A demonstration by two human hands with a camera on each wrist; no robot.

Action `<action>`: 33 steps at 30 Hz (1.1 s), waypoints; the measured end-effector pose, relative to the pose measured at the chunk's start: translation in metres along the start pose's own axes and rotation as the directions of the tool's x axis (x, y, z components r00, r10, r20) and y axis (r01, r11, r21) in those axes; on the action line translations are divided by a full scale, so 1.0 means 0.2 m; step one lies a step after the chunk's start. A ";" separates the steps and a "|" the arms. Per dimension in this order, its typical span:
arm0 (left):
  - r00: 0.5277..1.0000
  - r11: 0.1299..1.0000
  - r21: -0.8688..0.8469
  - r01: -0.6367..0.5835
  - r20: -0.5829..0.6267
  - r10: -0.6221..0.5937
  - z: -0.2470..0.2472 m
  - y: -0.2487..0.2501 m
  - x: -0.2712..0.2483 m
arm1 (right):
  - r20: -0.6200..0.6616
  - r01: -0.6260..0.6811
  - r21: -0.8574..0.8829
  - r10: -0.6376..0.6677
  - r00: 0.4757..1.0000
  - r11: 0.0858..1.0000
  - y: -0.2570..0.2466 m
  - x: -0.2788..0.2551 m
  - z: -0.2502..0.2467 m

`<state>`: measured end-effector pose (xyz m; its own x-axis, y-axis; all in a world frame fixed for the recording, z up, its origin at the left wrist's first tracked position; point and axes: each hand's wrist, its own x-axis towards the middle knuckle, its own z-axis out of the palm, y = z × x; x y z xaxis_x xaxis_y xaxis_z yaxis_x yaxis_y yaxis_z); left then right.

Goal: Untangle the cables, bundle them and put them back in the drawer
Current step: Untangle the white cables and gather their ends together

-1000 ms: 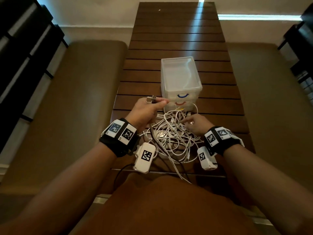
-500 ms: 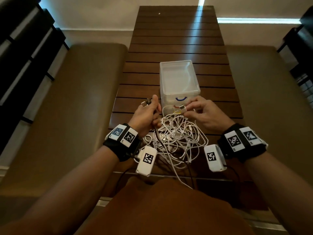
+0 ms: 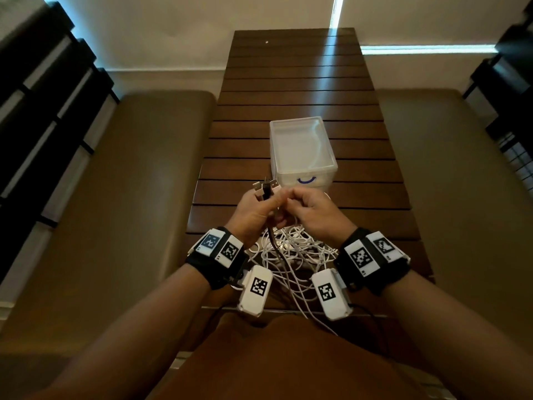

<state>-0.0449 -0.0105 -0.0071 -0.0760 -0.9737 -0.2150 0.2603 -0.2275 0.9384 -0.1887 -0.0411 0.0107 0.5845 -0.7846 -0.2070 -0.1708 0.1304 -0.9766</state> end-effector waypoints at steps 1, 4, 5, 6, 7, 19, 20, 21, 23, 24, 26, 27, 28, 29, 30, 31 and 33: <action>1.000 1.000 -0.008 0.001 0.001 -0.001 0.01 0.00 0.00 | 0.002 -0.016 0.027 0.016 1.000 1.000 0.00 0.00 0.01; 1.000 0.998 -0.051 0.028 0.003 -0.028 0.01 -0.01 0.01 | -0.013 -0.047 0.055 0.047 0.999 0.997 0.01 0.01 0.05; 0.999 0.998 -0.052 0.032 0.017 -0.031 0.01 -0.01 0.01 | -0.041 -0.038 0.055 0.040 0.998 0.998 0.02 0.00 0.06; 0.999 0.998 -0.056 0.036 0.027 -0.035 0.01 -0.01 0.01 | -0.072 -0.027 0.055 0.031 0.997 0.998 0.03 0.00 0.06; 0.999 0.997 -0.068 0.043 0.033 -0.041 0.01 0.00 0.01 | -0.102 -0.019 0.053 0.025 0.994 0.998 0.03 0.00 0.07; 0.986 0.916 -0.387 0.105 -0.081 -0.147 -0.03 0.00 0.07 | 0.008 -0.046 -0.189 0.049 0.999 0.981 0.07 -0.01 -0.04; 0.985 0.901 -0.417 0.117 -0.069 -0.159 -0.01 0.01 0.07 | 0.016 -0.061 -0.214 0.066 0.998 0.975 0.09 -0.02 -0.06; 0.984 0.888 -0.440 0.132 -0.050 -0.171 0.00 0.02 0.06 | 0.019 -0.078 -0.226 0.085 0.996 0.971 0.11 -0.02 -0.08; 0.983 0.872 -0.466 0.149 -0.023 -0.180 0.02 0.04 0.07 | 0.017 -0.113 -0.243 0.121 0.993 0.963 0.17 0.00 -0.09; 0.983 0.864 -0.479 0.156 -0.011 -0.184 0.03 0.05 0.07 | 0.011 -0.134 -0.280 0.143 0.990 0.951 0.20 0.00 -0.10; 0.978 0.850 -0.496 0.180 0.000 -0.208 0.02 0.07 0.07 | 0.007 -0.184 -0.387 0.202 0.979 0.903 0.27 -0.01 -0.13; 0.977 0.855 -0.484 0.188 0.001 -0.215 0.02 0.08 0.07 | -0.004 -0.210 -0.418 0.229 0.973 0.884 0.30 -0.02 -0.15; 0.977 0.867 -0.462 0.186 -0.004 -0.211 0.01 0.08 0.06 | -0.032 -0.235 -0.424 0.245 0.969 0.874 0.34 -0.03 -0.18; 0.979 0.880 -0.440 0.182 -0.002 -0.204 -0.01 0.09 0.06 | -0.070 -0.248 -0.418 0.241 0.968 0.874 0.37 -0.04 -0.21; 0.980 0.885 -0.427 0.186 0.013 -0.200 -0.03 0.10 0.05 | -0.117 -0.256 -0.411 0.227 0.967 0.875 0.39 -0.04 -0.24; 0.979 0.878 -0.435 0.200 0.049 -0.199 -0.04 0.11 0.03 | -0.168 -0.264 -0.401 0.213 0.963 0.877 0.42 -0.04 -0.27; 0.972 0.849 -0.474 0.234 0.122 -0.200 -0.04 0.12 0.02 | -0.264 -0.272 -0.389 0.177 0.948 0.880 0.45 -0.04 -0.32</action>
<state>-0.0305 -0.0198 0.0120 -0.2431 -0.8994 -0.3633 0.6596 -0.4279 0.6179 -0.2592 -0.0624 -0.0711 0.3147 -0.8808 -0.3537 -0.6177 0.0929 -0.7809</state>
